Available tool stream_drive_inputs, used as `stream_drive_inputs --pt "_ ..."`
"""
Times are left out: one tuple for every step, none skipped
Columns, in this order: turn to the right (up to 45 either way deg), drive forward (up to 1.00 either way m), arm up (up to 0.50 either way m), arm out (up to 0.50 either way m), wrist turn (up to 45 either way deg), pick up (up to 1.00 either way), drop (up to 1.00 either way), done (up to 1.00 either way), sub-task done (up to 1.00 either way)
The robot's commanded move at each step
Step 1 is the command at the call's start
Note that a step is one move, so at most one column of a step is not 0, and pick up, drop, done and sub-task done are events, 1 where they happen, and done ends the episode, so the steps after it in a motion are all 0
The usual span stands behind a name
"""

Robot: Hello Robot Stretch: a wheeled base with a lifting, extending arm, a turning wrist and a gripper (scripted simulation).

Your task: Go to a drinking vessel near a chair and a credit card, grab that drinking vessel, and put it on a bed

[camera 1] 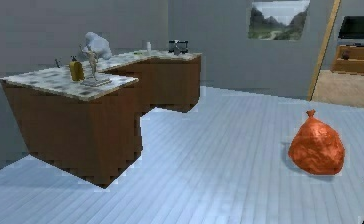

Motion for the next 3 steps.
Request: stream_drive_inputs --pt "0.0 0.00 0.00 0.00 45.0 0.00 0.00 0.00 0.00" --pt "0.0 0.00 0.00 0.00 45.0 0.00 0.00 0.00 0.00" --pt "0.0 0.00 0.00 0.00 18.0 0.00 0.00 0.00 0.00"
